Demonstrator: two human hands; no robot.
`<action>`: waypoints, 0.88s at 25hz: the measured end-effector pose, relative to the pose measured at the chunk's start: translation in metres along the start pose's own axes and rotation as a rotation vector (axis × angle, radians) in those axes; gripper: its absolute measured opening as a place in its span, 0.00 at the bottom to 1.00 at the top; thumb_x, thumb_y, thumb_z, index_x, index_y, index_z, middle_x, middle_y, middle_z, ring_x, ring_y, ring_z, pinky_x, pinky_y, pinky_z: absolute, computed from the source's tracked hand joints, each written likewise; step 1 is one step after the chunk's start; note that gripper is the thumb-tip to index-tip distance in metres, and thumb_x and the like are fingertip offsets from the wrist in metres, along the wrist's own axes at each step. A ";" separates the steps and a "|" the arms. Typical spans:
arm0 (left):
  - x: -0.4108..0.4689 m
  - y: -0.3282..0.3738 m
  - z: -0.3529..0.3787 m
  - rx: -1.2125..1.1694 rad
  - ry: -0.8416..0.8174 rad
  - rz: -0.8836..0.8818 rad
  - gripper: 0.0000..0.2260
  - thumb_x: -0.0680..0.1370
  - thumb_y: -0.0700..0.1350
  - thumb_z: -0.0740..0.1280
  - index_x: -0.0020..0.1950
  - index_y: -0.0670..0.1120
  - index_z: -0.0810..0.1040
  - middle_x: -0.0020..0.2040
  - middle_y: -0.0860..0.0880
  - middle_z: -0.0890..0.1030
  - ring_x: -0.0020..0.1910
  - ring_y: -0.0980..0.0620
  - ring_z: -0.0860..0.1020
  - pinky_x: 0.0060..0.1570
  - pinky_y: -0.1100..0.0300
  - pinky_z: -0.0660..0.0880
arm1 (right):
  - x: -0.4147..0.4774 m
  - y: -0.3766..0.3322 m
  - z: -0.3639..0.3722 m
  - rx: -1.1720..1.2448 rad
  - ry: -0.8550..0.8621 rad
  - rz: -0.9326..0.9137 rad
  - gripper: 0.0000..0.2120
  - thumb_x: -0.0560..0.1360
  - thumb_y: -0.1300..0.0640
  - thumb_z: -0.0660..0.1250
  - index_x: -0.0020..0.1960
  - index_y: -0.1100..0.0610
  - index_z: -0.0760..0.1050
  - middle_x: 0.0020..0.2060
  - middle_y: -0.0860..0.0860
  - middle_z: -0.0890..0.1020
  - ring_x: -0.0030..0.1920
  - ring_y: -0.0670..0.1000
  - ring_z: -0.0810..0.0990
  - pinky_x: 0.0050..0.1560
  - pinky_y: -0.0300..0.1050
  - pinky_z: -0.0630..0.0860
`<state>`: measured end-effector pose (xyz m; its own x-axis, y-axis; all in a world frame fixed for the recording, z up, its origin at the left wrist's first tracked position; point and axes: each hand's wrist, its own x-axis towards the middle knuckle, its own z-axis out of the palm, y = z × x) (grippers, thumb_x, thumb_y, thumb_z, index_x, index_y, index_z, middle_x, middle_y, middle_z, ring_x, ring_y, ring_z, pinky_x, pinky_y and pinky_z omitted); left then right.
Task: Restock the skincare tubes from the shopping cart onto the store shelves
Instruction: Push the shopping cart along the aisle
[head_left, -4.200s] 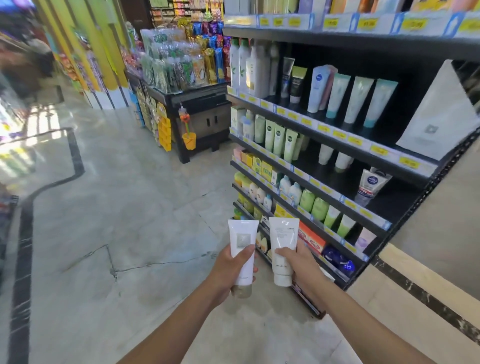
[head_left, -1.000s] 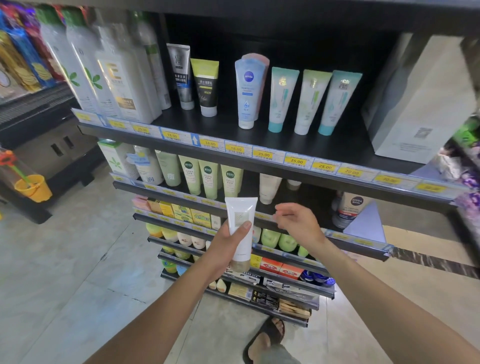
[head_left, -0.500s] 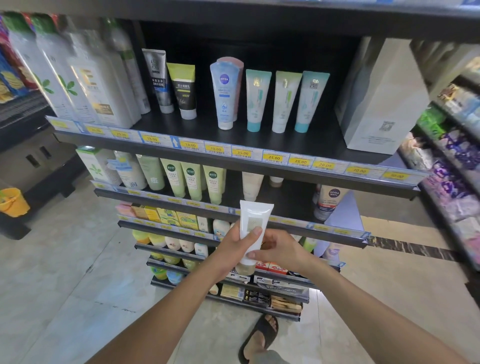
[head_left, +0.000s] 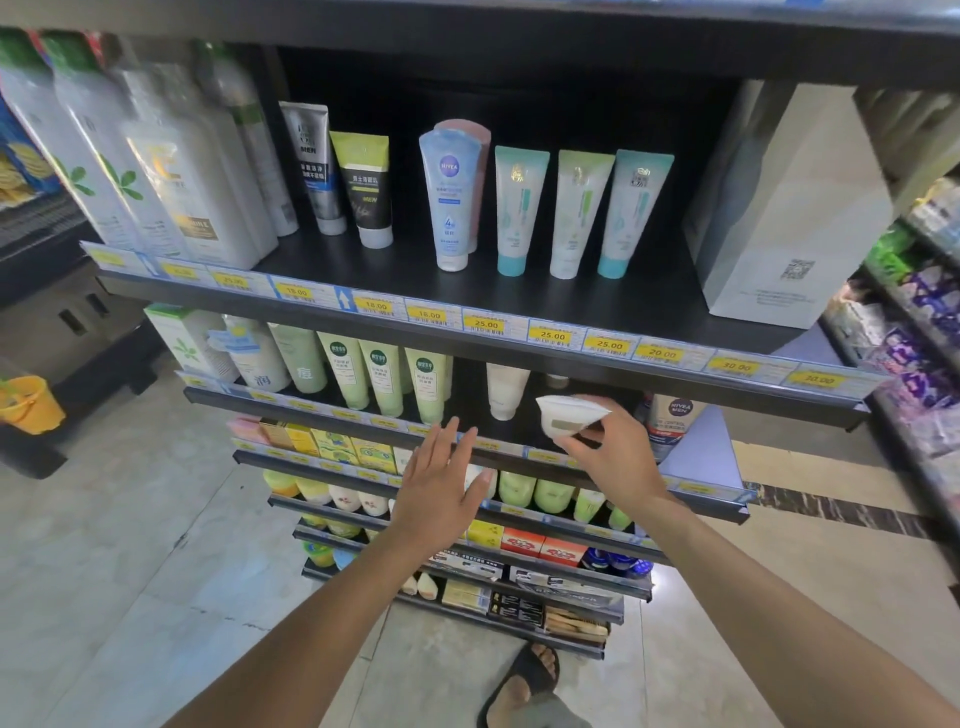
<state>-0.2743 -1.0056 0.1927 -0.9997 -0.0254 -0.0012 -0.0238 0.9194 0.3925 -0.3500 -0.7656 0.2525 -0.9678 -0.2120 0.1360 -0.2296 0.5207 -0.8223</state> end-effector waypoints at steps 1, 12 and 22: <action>0.003 -0.003 0.003 0.069 -0.017 -0.003 0.33 0.82 0.66 0.42 0.85 0.54 0.46 0.85 0.51 0.43 0.83 0.50 0.39 0.82 0.46 0.46 | 0.006 0.005 0.003 -0.005 0.015 -0.007 0.22 0.73 0.58 0.78 0.65 0.49 0.78 0.57 0.43 0.80 0.54 0.36 0.78 0.55 0.28 0.76; 0.011 -0.018 0.015 0.161 -0.003 0.011 0.30 0.84 0.65 0.44 0.84 0.56 0.44 0.85 0.53 0.44 0.83 0.52 0.38 0.81 0.43 0.51 | 0.066 0.033 0.023 -0.063 0.038 0.208 0.20 0.73 0.55 0.77 0.62 0.58 0.79 0.58 0.53 0.84 0.58 0.52 0.82 0.61 0.45 0.74; 0.010 -0.018 0.012 0.156 -0.010 0.015 0.29 0.86 0.58 0.50 0.85 0.56 0.44 0.85 0.53 0.44 0.83 0.52 0.38 0.81 0.44 0.52 | 0.073 0.037 0.029 -0.111 0.028 0.199 0.19 0.73 0.55 0.77 0.62 0.57 0.79 0.58 0.52 0.84 0.59 0.51 0.82 0.61 0.43 0.72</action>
<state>-0.2845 -1.0176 0.1745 -1.0000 -0.0079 -0.0057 -0.0090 0.9694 0.2452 -0.4263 -0.7858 0.2163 -0.9973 -0.0736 -0.0064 -0.0422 0.6379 -0.7690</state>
